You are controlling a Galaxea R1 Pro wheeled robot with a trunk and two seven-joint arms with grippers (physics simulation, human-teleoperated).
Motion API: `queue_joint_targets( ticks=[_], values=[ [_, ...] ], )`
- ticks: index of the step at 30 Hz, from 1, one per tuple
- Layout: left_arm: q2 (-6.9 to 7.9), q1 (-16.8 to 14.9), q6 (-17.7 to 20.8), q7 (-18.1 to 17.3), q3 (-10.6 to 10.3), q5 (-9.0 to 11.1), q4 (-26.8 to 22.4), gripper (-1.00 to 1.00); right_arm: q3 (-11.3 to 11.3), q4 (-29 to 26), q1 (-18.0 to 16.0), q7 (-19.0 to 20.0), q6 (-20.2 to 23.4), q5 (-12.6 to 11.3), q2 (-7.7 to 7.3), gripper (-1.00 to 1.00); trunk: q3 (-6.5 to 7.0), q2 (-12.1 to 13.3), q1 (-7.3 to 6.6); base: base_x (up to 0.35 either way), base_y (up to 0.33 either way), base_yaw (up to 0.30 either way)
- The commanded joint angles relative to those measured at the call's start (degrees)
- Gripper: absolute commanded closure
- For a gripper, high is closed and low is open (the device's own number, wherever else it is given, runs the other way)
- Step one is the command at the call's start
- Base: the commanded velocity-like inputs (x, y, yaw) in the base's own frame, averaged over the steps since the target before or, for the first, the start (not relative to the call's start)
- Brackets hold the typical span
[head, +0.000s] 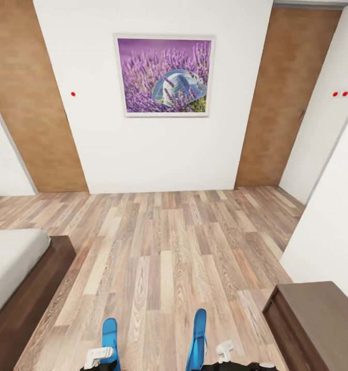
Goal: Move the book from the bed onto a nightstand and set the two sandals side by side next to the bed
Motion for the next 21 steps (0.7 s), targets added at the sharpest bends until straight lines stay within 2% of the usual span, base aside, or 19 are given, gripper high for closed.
queue_joint_targets(
  ticks=[1,15,21],
  values=[
    [-0.01,-0.1,0.0,-0.4,0.2,0.3,0.1,1.0,0.5,0.2,-0.1,0.2,-0.5,-0.3,0.03,1.0,-0.05,0.0,0.0,0.0,0.0,0.209],
    [-0.02,-0.1,0.0,-0.4,0.3,0.3,0.1,1.0,0.5,0.2,-0.1,0.2,-0.5,-0.3,0.03,1.0,-0.05,0.0,0.0,0.0,0.0,0.205],
    [-0.02,-0.1,0.0,-0.4,0.3,0.3,0.1,1.0,0.5,0.2,-0.1,0.3,-0.5,-0.3,0.03,1.0,-0.05,0.0,0.0,-0.021,0.0,0.045]
  ],
)
